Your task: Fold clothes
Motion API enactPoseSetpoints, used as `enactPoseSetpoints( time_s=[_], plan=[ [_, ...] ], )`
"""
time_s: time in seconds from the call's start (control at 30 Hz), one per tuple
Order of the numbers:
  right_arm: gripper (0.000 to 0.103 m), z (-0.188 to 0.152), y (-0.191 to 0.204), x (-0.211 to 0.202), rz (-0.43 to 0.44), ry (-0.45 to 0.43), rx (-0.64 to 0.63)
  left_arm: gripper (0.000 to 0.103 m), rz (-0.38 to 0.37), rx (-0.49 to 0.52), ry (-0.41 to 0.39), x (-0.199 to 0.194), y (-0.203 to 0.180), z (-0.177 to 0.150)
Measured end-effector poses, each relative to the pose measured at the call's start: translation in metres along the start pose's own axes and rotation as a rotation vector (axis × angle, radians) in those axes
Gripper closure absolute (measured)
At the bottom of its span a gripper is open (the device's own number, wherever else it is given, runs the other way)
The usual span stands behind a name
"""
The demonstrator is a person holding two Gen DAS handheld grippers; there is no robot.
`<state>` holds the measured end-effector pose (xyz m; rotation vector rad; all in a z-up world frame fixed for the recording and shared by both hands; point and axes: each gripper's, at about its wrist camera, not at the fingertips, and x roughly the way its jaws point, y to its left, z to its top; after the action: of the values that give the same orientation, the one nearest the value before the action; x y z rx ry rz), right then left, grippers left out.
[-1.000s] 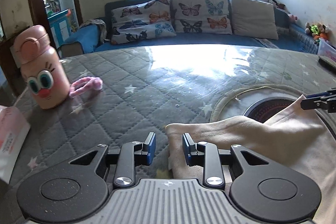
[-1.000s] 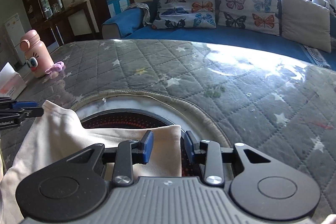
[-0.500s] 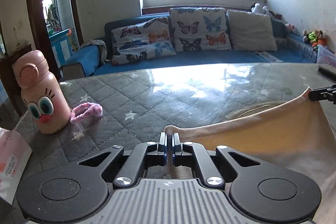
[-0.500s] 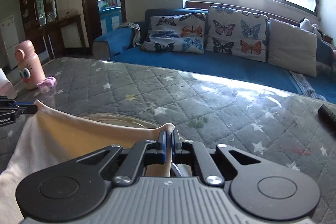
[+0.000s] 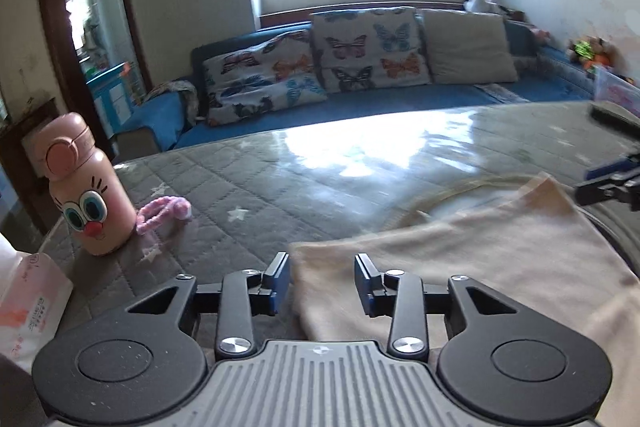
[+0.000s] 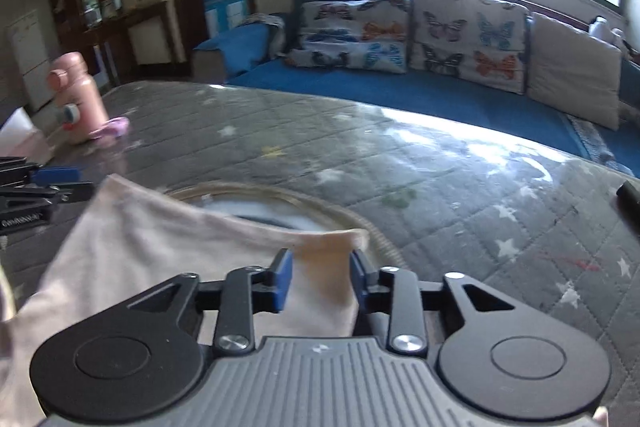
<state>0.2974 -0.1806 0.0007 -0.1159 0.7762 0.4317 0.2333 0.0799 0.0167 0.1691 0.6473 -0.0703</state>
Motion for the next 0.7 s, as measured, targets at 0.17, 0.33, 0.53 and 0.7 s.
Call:
enactPoseSetpoints(
  time_s=[0.17, 0.33, 0.53, 0.7],
  plan=[
    [0.068, -0.021, 0.03, -0.023, 0.064, 0.051, -0.074, 0.055, -0.053, 0.039, 0.019, -0.032, -0.022, -0.024],
    [0.068, -0.047, 0.058, -0.039, 0.117, 0.102, -0.131, 0.055, -0.102, 0.078, 0.035, -0.059, -0.043, -0.055],
    [0.068, -0.096, 0.09, -0.064, 0.166, 0.142, -0.195, 0.055, -0.114, 0.131, 0.041, -0.077, -0.057, -0.085],
    [0.057, -0.128, 0.097, -0.088, 0.147, 0.099, -0.204, 0.055, -0.098, 0.133, 0.051, -0.079, -0.054, -0.096]
  ],
)
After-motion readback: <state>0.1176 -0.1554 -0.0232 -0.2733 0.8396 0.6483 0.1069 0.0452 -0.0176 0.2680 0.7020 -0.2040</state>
